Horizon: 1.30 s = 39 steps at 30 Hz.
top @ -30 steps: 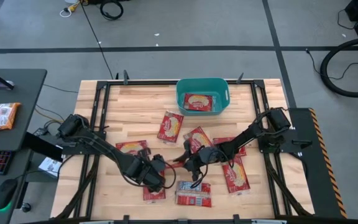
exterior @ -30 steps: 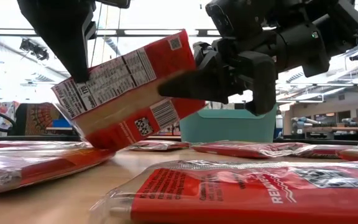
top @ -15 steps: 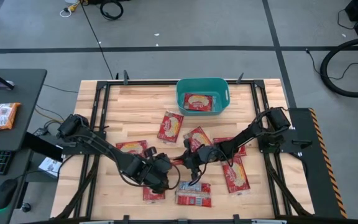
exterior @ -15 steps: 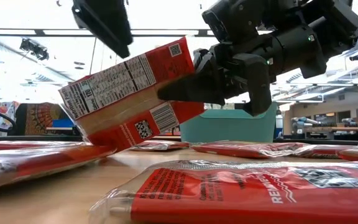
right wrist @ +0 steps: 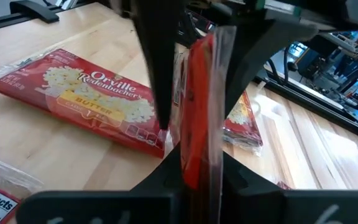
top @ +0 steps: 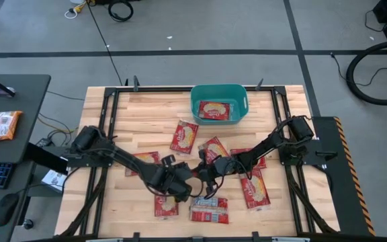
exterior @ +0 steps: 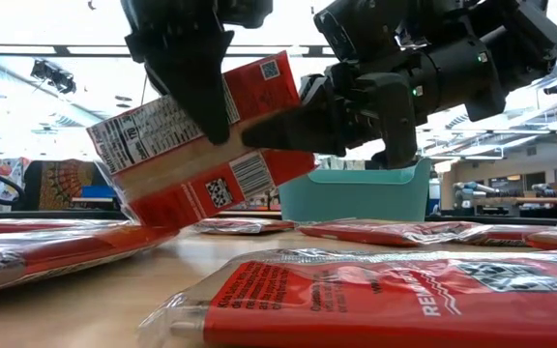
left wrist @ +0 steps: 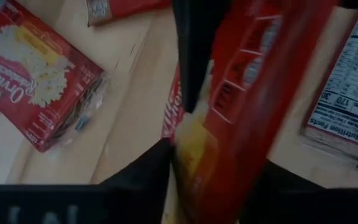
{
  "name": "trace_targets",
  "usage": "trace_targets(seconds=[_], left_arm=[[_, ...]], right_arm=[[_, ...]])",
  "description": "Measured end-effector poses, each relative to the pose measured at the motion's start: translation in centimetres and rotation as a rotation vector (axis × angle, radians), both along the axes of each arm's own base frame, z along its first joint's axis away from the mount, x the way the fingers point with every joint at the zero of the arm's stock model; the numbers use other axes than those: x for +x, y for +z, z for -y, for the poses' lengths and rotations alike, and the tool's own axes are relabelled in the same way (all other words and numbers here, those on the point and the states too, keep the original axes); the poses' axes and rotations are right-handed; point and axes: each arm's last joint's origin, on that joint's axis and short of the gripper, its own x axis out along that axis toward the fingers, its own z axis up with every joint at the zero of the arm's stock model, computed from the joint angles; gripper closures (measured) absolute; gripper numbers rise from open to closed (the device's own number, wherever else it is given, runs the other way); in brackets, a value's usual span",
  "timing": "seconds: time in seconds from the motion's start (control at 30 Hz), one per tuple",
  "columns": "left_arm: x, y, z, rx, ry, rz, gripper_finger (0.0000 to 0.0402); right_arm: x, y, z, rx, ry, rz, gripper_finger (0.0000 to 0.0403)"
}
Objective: Sort popcorn bags into baskets
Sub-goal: Put the red popcorn bag into the blue bin
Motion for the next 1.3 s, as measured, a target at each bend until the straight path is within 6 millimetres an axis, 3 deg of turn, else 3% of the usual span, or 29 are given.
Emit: trace_targets(seconds=[0.27,0.47,0.77,1.13,1.3], left_arm=[[0.1,-0.1,-0.4,-0.049,-0.011,-0.036,0.0378],[0.0,0.6,-1.1,-0.075,-0.020,-0.053,0.0377],[1.5,2.9,-3.5,0.005,-0.132,-0.036,0.0376],[3.8,5.2,-9.2,0.205,-0.199,-0.031,0.0372],[5.5,6.2,-12.0,0.281,-0.223,0.061,0.0372]], right_arm=[[0.0,0.1,0.0,0.015,-0.028,-0.002,0.0345],[-1.2,2.7,-0.5,-0.030,-0.116,-0.030,0.0286],[-5.6,6.9,-0.5,-0.048,-0.256,-0.161,0.0202],[-13.5,7.6,0.7,0.018,-0.466,-0.104,0.0189],[-15.6,7.5,1.0,0.123,-0.452,-0.069,0.0189]])
